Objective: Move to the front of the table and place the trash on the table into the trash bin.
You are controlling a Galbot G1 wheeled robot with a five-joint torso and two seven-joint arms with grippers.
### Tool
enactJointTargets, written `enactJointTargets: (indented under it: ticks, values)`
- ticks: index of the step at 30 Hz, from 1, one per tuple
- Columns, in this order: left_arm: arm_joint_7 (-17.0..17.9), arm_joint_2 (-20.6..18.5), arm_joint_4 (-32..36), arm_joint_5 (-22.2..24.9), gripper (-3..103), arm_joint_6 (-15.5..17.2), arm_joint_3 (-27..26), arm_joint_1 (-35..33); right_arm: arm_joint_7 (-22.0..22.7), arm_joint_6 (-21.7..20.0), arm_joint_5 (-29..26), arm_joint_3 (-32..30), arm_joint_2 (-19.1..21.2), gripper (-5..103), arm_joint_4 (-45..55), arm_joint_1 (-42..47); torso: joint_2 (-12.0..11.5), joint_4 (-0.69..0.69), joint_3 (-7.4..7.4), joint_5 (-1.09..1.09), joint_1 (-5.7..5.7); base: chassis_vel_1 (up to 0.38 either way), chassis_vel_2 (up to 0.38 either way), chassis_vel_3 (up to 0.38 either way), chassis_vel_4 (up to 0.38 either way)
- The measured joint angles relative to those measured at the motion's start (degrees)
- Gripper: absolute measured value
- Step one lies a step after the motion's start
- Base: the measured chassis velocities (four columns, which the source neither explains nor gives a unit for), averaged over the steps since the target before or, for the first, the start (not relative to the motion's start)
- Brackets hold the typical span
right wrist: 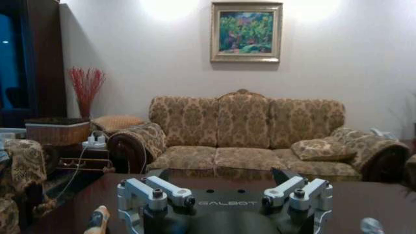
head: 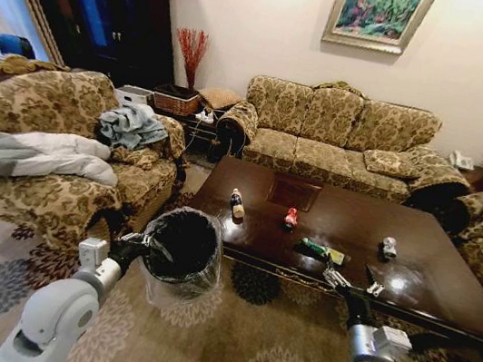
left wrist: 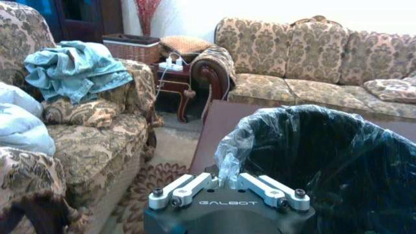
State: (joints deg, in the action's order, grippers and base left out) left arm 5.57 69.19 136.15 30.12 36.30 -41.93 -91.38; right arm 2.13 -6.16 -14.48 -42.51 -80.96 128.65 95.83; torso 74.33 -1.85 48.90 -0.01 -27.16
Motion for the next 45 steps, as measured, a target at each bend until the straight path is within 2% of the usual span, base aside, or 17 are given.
enactJointTargets:
  ticks: [17, 20, 22, 23, 26, 28, 32, 34, 36, 38, 39, 41, 45]
  values:
    - [-0.27, 0.09, -1.90, -1.25, 4, -0.29, 0.26, 0.63, -0.47, -0.49, -0.39, 0.33, 0.05, 100, -2.07, -1.37, -0.13, 0.01, -0.07, 0.01, 0.05, -0.170, 0.264, 0.263, -0.162]
    - [-0.31, 0.03, -2.29, -1.56, 4, -0.62, 0.38, 0.75, -1.04, -1.28, -0.39, 1.29, 0.26, 100, -2.71, -2.45, -0.15, -0.01, -0.07, 0.00, 0.04, -0.129, 0.276, 0.254, -0.138]
    - [-1.10, -0.17, -2.93, -2.06, 4, -1.61, 0.55, 1.02, -1.36, -3.93, -1.36, 3.06, 1.02, 100, -4.52, -5.49, -0.17, -0.02, -0.07, 0.00, 0.04, -0.119, 0.232, 0.180, -0.125]
    - [-1.10, -0.17, -2.93, -2.06, 4, -1.61, 0.55, 1.02, -1.36, -3.93, -1.36, 3.06, 1.02, 100, -4.52, -5.49, -0.17, -0.02, -0.07, 0.00, 0.04, -0.114, 0.232, 0.147, -0.118]
    - [-1.33, -1.22, -3.75, -2.13, 4, -2.49, 0.69, 1.36, -1.30, -7.51, -3.51, 6.44, 3.18, 100, -8.31, -9.92, -0.20, -0.01, -0.07, 0.00, 0.00, -0.052, 0.113, 0.091, -0.072]
    - [-1.39, -1.62, -4.16, -2.02, 4, -2.82, 0.75, 1.51, -1.31, -8.08, -3.85, 7.27, 3.71, 100, -9.40, -10.79, -0.20, -0.01, -0.07, 0.01, 0.00, 0.000, 0.000, 0.000, 0.000]
    - [-1.35, -5.13, -6.92, -0.17, 4, -3.45, 1.75, 3.54, 0.12, -9.94, -4.03, 14.51, 6.79, 100, -18.02, -17.55, -0.19, 0.00, -0.12, 0.01, 0.14, 0.000, 0.000, 0.000, 0.000]
    - [-1.33, -5.88, -7.34, 0.34, 4, -3.28, 1.95, 4.08, 0.53, -10.43, -4.09, 16.14, 7.28, 100, -19.68, -19.42, -0.18, 0.00, -0.12, 0.01, 0.14, 0.000, 0.000, 0.000, 0.000]
    - [-1.22, -8.14, -8.78, 2.18, 4, -2.81, 2.42, 5.71, 2.76, -12.44, -5.85, 21.53, 8.53, 100, -25.33, -25.57, -0.18, 0.00, -0.12, -0.01, 0.14, 0.000, 0.000, 0.000, 0.000]
    - [-1.19, -8.61, -9.14, 2.54, 4, -2.75, 2.44, 6.08, 3.47, -12.81, -6.35, 22.95, 8.71, 100, -26.86, -27.15, -0.18, 0.00, -0.12, -0.01, 0.13, 0.000, 0.000, 0.000, 0.000]
    - [-1.09, -9.72, -10.03, 3.48, 4, -2.66, 2.47, 6.87, 5.39, -13.36, -7.11, 26.49, 8.97, 100, -31.35, -31.22, -0.19, -0.01, -0.11, 0.00, 0.10, 0.000, 0.000, 0.000, 0.000]
    - [-1.22, -11.25, -11.06, 4.39, 4, -2.64, 2.53, 7.73, 6.96, -13.40, -6.91, 29.77, 8.91, 100, -37.12, -35.60, -0.21, -0.03, -0.09, 0.00, 0.05, 0.000, 0.000, 0.000, 0.000]
    - [-1.37, -13.21, -12.71, 5.31, 4, -2.66, 2.69, 9.57, 8.67, -14.23, -7.32, 33.03, 8.20, 100, -42.33, -39.27, -0.22, -0.01, -0.09, -0.01, 0.04, 0.000, 0.000, 0.000, 0.000]
